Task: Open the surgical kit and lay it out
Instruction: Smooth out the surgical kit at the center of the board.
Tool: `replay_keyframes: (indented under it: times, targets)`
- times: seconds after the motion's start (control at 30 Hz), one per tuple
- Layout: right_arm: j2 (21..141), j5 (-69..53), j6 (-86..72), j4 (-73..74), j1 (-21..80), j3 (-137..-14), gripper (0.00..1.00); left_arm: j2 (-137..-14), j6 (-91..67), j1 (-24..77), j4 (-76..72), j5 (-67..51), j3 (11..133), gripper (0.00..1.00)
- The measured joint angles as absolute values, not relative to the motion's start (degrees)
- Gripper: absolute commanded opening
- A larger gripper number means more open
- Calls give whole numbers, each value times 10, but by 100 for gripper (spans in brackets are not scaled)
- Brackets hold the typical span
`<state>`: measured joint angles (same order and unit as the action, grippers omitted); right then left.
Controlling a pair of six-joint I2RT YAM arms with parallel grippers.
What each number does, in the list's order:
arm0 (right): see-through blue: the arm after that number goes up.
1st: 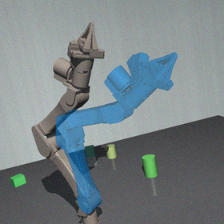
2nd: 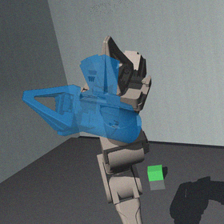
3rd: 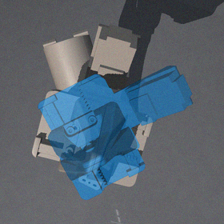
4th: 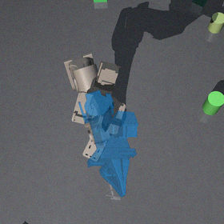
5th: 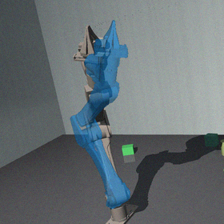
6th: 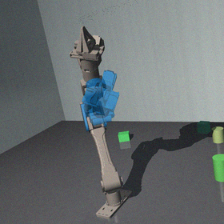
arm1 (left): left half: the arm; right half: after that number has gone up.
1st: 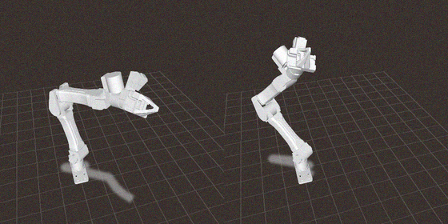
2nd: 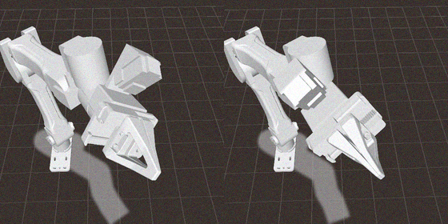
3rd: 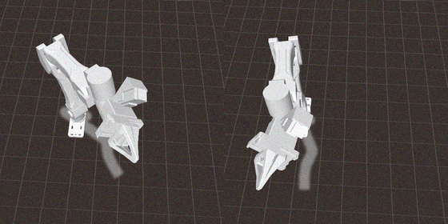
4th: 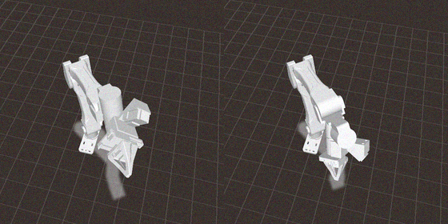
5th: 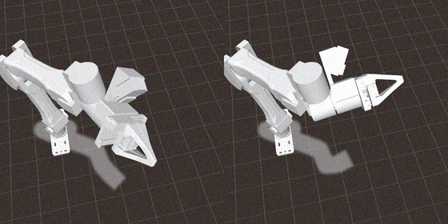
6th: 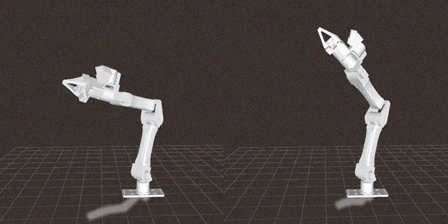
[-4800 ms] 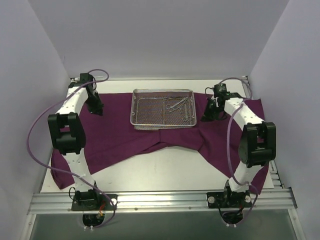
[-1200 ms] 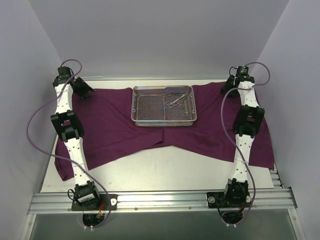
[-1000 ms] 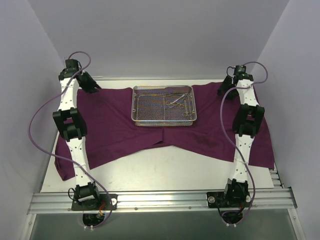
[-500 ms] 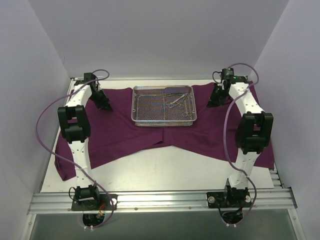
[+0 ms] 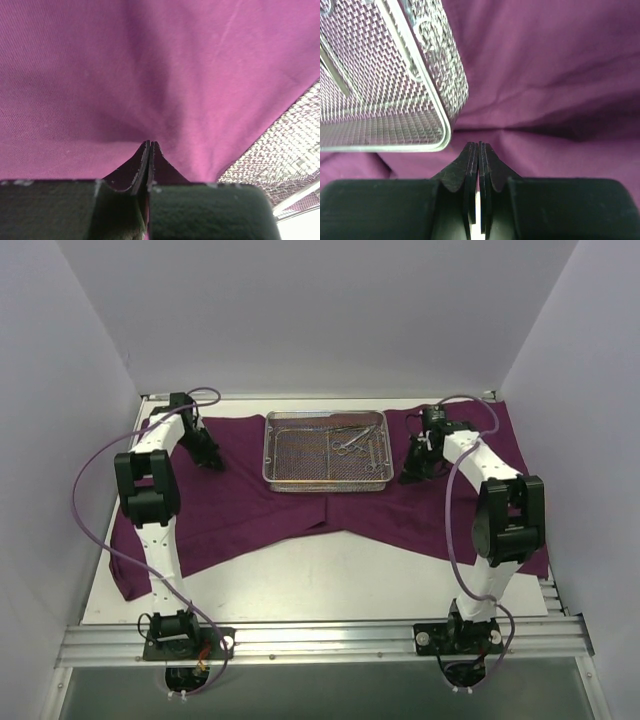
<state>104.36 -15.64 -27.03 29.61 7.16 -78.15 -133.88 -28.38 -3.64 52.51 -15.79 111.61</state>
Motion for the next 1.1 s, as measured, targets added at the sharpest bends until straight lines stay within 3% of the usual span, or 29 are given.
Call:
replay_keyframes:
  times: [0.73, 0.97, 1.1]
  targets:
    - [1033, -187, -297, 180, 107, -609, 0, -1337, -298, -45, 518, -172, 1091, 2]
    - [928, -176, -267, 294, 134, -522, 0, -1332, -293, -49, 521, -164, 1087, 2]
    - [877, -154, -260, 369, 136, -535, 0, -1312, -285, -53, 523, -148, 1067, 2]
